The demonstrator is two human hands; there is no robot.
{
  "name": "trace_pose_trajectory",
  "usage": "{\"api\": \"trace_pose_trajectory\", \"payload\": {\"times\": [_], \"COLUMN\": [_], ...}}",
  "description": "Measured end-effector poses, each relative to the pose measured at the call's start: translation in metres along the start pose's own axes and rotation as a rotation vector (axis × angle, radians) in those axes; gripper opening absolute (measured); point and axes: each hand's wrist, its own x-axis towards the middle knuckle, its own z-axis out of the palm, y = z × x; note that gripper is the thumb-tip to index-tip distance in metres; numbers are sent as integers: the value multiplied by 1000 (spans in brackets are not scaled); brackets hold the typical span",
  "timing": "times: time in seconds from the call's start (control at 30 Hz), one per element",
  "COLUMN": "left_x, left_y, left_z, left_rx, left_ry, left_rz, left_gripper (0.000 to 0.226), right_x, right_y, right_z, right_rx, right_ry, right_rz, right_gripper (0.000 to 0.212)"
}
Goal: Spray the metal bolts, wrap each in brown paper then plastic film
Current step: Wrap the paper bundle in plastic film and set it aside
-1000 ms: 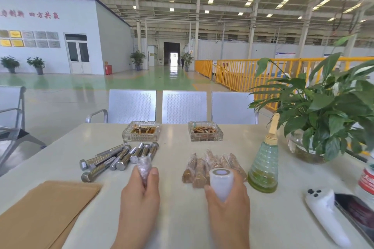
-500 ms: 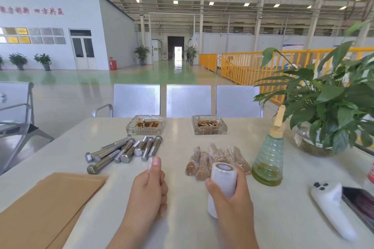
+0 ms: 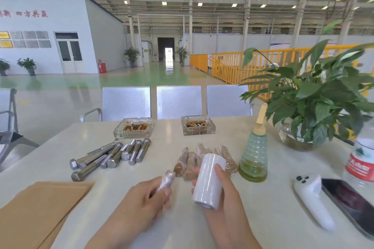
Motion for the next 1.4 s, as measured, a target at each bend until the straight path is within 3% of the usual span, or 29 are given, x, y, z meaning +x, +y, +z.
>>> {"api": "trace_pose_trajectory", "payload": {"times": [0.1,0.2,0.37,0.53,0.63,0.7,0.77,0.93,1.07,1.17,1.4], "left_x": [3,0,-7,1,18,35,56,111,141,142,121], "left_y": [4,7,6,-5,-17,-21,-23,-26,-14,-13,-27], "left_z": [-1,3,9,9,3,-4,-11,-9,8,14,17], "left_rx": [556,730,539,735,716,588,451,402,276,192,341], "left_ry": [-116,-235,-97,104,310,360,374,402,438,362,276], "left_rz": [199,123,35,43,-74,-180,-261,-368,-405,-329,-228], "left_gripper": [19,15,22,24,42,46,48,49,12,5,32], "right_x": [3,5,5,5,6,8,8,12,16,18,19], "right_y": [-3,-1,1,-1,-3,-4,-5,-8,-7,-5,1], "right_z": [-3,-4,-6,-8,-8,-8,-7,0,2,1,1], "right_rx": [37,16,8,58,114,146,163,184,130,107,38], "right_ry": [34,50,49,58,68,73,80,77,77,77,41], "right_rz": [14,12,0,5,14,21,30,76,83,88,85], "right_gripper": [57,58,59,59,58,57,54,55,54,53,49]}}
